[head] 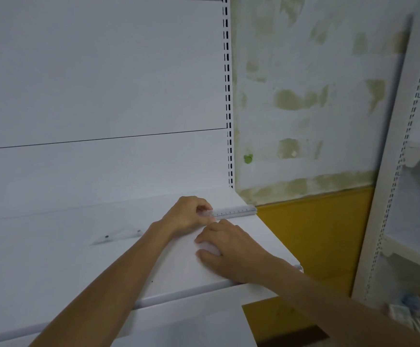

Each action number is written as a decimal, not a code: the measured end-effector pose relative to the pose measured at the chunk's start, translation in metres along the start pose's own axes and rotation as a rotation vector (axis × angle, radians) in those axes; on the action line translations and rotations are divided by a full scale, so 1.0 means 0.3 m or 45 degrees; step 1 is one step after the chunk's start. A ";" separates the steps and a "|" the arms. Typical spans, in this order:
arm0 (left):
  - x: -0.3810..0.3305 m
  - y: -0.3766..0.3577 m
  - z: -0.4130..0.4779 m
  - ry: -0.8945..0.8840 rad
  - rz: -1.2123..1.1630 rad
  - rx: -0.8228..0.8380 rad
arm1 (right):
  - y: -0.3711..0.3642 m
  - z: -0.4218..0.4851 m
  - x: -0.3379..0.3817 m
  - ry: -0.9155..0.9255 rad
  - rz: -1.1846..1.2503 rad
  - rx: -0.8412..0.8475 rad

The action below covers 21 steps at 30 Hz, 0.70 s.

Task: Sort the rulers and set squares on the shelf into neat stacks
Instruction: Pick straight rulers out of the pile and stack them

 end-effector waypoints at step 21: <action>0.228 0.732 -0.778 0.297 0.373 -0.525 | 0.093 0.477 0.617 0.213 0.394 -0.187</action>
Point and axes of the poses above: each hand's wrist, its own z-axis towards the middle knuckle, its own y-axis out of the back of the hand, x = y × z, the point moved 1 cm from there along z, towards the middle knuckle, and after that the axes turned 8 degrees about -z, right-handed, at the moved point
